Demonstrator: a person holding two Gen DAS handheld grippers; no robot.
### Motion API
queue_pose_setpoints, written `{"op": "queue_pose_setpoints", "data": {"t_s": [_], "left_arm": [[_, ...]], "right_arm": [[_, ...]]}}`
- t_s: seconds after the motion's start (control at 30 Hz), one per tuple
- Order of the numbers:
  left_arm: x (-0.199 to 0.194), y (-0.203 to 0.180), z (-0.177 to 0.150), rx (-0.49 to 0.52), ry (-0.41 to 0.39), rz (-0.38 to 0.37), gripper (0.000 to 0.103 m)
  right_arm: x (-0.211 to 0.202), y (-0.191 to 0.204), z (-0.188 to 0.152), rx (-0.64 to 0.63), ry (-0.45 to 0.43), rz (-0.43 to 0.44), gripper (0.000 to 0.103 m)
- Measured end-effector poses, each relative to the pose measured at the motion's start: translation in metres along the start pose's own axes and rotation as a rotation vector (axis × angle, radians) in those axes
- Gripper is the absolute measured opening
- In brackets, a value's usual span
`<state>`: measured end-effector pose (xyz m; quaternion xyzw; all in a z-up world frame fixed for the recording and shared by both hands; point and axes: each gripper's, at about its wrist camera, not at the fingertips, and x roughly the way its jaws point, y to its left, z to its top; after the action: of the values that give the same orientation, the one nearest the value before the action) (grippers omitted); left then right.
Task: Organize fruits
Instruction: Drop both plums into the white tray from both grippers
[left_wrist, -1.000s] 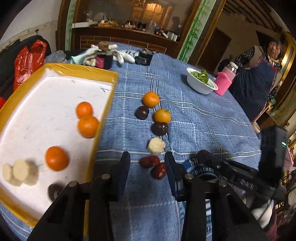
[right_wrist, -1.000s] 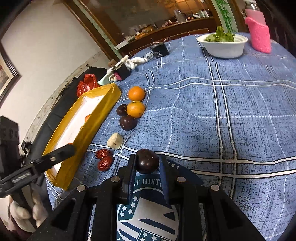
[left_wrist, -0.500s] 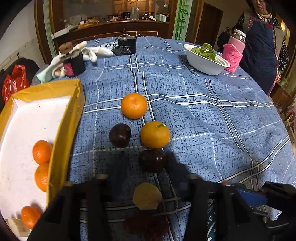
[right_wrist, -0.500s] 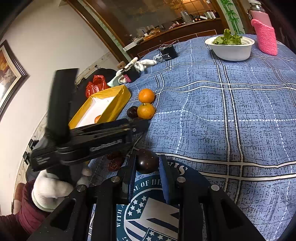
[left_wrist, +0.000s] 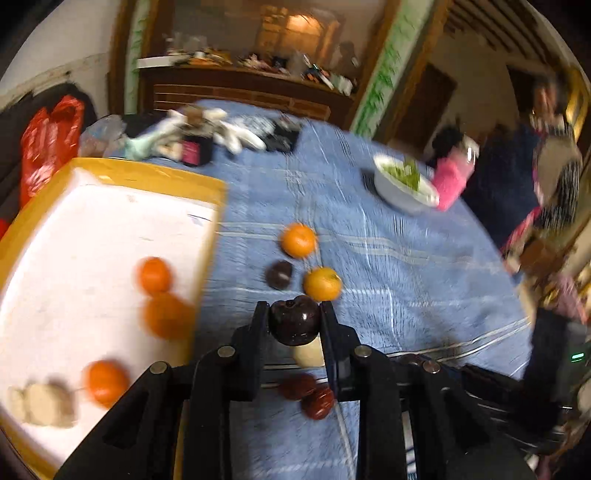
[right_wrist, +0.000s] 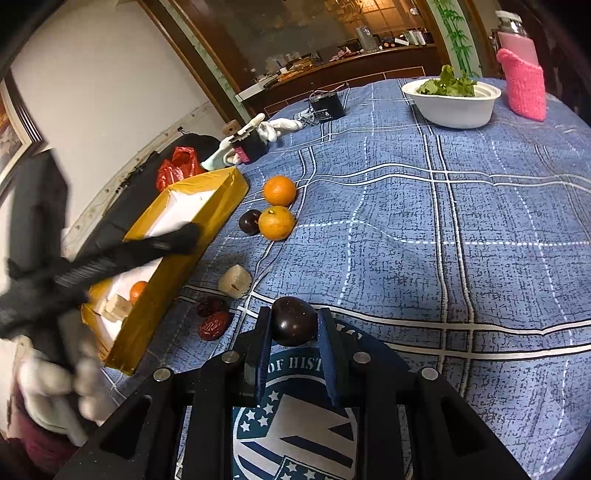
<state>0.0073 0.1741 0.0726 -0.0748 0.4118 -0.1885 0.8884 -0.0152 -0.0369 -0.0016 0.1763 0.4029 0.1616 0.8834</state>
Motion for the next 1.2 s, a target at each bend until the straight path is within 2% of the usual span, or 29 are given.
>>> {"op": "queue_pose_setpoints", "data": {"t_s": [0.13,0.2,0.3,0.37,0.47,0.57,0.7,0.77,0.8,0.87,0.97,1.07,1.2], "left_arm": [[-0.056,0.044,0.01,-0.075,-0.106,0.014,0.026],[-0.08,0.069,0.016,-0.111,-0.157,0.039,0.026],[-0.093,0.095,0.022,-0.133,-0.189,0.086,0.026],[-0.092,0.117,0.024,-0.161,-0.181,0.128,0.026],[-0.077,0.145,0.021,-0.2,-0.131,0.176,0.026],[-0.061,0.169,0.014,-0.239,-0.081,0.193,0.026],[-0.053,0.182,0.008,-0.261,-0.06,0.189,0.027],[-0.053,0.187,0.007,-0.275,-0.061,0.176,0.032],[-0.054,0.189,0.006,-0.281,-0.065,0.167,0.044],[-0.06,0.19,0.006,-0.293,-0.087,0.16,0.062],[-0.067,0.188,0.005,-0.293,-0.111,0.146,0.064],[-0.072,0.185,0.004,-0.298,-0.113,0.13,0.067],[-0.081,0.178,0.003,-0.319,-0.114,0.103,0.069]], "right_arm": [[-0.009,0.013,0.008,0.006,-0.004,0.01,0.027],[-0.023,0.034,0.024,-0.027,-0.043,0.025,0.027],[-0.041,0.072,0.051,-0.09,-0.102,0.064,0.027],[-0.042,0.104,0.07,-0.135,-0.108,0.121,0.027],[-0.011,0.144,0.081,-0.187,-0.035,0.18,0.027],[0.047,0.173,0.071,-0.238,0.092,0.16,0.028],[0.103,0.193,0.056,-0.263,0.192,0.144,0.028],[0.116,0.199,0.053,-0.275,0.212,0.135,0.028],[0.121,0.202,0.051,-0.283,0.218,0.131,0.029],[0.128,0.206,0.049,-0.294,0.222,0.123,0.029],[0.132,0.205,0.05,-0.284,0.225,0.117,0.03],[0.13,0.205,0.052,-0.267,0.209,0.117,0.041],[0.117,0.198,0.056,-0.236,0.178,0.122,0.041]]}}
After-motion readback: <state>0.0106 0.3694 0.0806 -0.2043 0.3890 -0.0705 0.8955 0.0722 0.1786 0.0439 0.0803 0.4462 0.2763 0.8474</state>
